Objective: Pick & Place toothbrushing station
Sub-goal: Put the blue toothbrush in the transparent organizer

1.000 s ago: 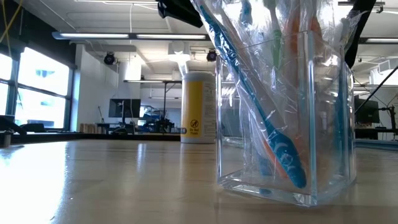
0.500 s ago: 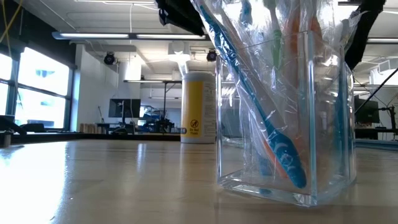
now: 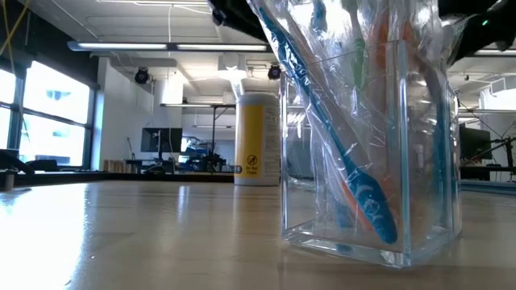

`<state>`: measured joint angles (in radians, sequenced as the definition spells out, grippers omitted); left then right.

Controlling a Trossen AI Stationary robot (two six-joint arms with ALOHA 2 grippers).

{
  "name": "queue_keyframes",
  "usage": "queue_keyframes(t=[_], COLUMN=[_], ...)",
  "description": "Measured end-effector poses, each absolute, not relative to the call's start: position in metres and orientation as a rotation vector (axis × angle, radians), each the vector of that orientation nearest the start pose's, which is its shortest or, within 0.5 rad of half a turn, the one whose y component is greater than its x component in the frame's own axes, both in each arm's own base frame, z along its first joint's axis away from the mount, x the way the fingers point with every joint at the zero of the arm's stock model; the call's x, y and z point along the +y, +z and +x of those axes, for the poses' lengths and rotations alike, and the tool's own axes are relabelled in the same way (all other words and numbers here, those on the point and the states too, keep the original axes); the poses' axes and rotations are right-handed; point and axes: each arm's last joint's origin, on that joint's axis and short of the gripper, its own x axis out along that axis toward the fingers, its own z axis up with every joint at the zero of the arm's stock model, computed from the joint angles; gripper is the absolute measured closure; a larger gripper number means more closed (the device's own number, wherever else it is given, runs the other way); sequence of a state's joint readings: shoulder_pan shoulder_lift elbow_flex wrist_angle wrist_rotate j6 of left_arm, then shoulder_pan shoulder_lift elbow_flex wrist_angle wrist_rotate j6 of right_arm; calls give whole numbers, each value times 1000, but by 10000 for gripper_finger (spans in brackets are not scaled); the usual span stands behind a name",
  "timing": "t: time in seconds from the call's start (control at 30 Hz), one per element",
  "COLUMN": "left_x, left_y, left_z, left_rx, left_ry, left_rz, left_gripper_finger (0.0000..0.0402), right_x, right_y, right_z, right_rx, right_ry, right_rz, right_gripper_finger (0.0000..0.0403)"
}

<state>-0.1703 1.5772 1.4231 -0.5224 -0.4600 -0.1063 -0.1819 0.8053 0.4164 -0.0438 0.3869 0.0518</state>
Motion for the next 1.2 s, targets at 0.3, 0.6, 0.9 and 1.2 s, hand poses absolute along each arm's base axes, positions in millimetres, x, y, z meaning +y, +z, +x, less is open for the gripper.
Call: queue_keyframes(t=[0.3,0.6,0.9,1.2], left_x=[-43,-46,-52,-54], left_y=[367,377,369,356], left_z=[361,367,384,397], left_rx=[242,107,26,15], left_ry=[302,252,159,158], left_rz=[142,80,28,80], left_gripper_finger=[211,211,211,211], right_x=[2,40,56,63], right_y=[259,270,261,255], right_z=[149,159,177,183], right_rx=[100,-39,-32,-9], right_ry=[-350,-218,-222,-219], right_rz=[-113,-264,-331,-342], right_gripper_finger=[385,385,385,385])
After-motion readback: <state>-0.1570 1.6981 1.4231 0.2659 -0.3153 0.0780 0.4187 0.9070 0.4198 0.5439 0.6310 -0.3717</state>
